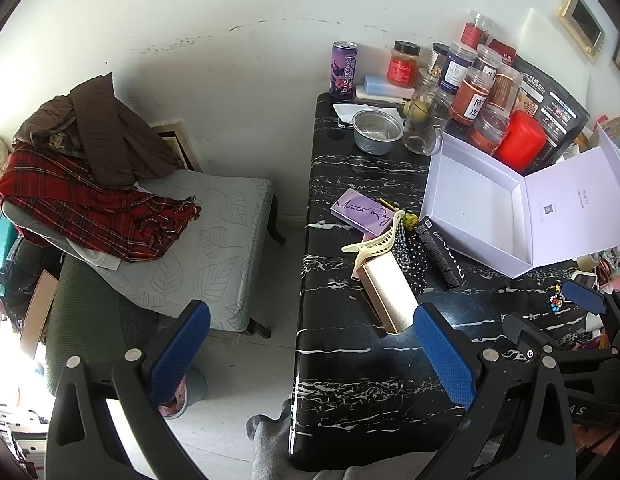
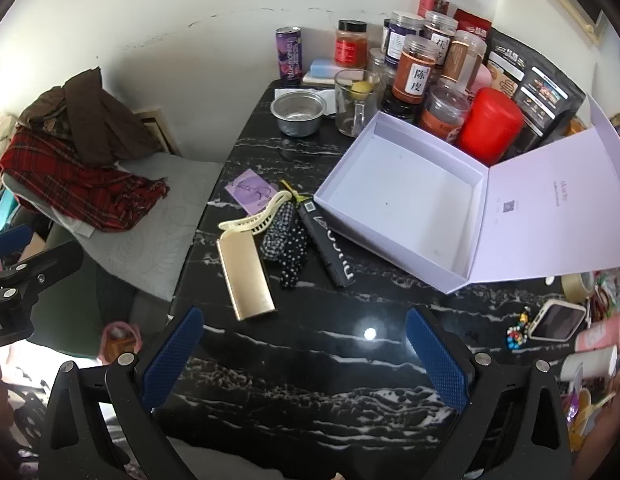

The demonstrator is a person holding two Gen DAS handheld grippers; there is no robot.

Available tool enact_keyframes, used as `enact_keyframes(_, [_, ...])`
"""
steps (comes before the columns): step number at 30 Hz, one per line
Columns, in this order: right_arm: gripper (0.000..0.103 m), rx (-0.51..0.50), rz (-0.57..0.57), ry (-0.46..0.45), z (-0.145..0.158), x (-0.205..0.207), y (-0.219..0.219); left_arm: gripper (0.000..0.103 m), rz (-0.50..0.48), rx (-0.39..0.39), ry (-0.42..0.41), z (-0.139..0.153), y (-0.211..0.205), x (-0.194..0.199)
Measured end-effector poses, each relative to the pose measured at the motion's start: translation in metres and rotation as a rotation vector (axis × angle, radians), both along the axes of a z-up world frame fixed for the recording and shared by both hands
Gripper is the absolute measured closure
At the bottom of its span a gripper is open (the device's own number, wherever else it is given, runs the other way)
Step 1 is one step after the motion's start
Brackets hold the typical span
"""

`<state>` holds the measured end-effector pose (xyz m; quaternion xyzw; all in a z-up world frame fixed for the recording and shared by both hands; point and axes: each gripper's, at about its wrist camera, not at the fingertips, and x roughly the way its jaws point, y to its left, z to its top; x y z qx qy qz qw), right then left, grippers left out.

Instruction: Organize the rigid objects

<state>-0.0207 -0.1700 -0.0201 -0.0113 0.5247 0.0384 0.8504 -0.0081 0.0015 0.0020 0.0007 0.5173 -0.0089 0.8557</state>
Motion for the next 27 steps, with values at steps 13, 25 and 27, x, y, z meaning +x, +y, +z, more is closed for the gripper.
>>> enact_keyframes(13, [0.0,-0.001,-0.001,0.0,-0.0006,0.0004,-0.0009,0.0,-0.001,-0.002,0.004,-0.0013,-0.0022,0.0005])
enact_keyframes(25, [0.0,0.001,0.007,0.006,-0.0018,0.0015,-0.0034,0.0,-0.01,-0.017,0.018,-0.0028,-0.007,0.0043])
enact_keyframes(27, [0.0,0.003,0.008,0.006,-0.0022,0.0018,-0.0049,0.0,-0.018,-0.022,0.02,-0.0029,-0.0086,0.0046])
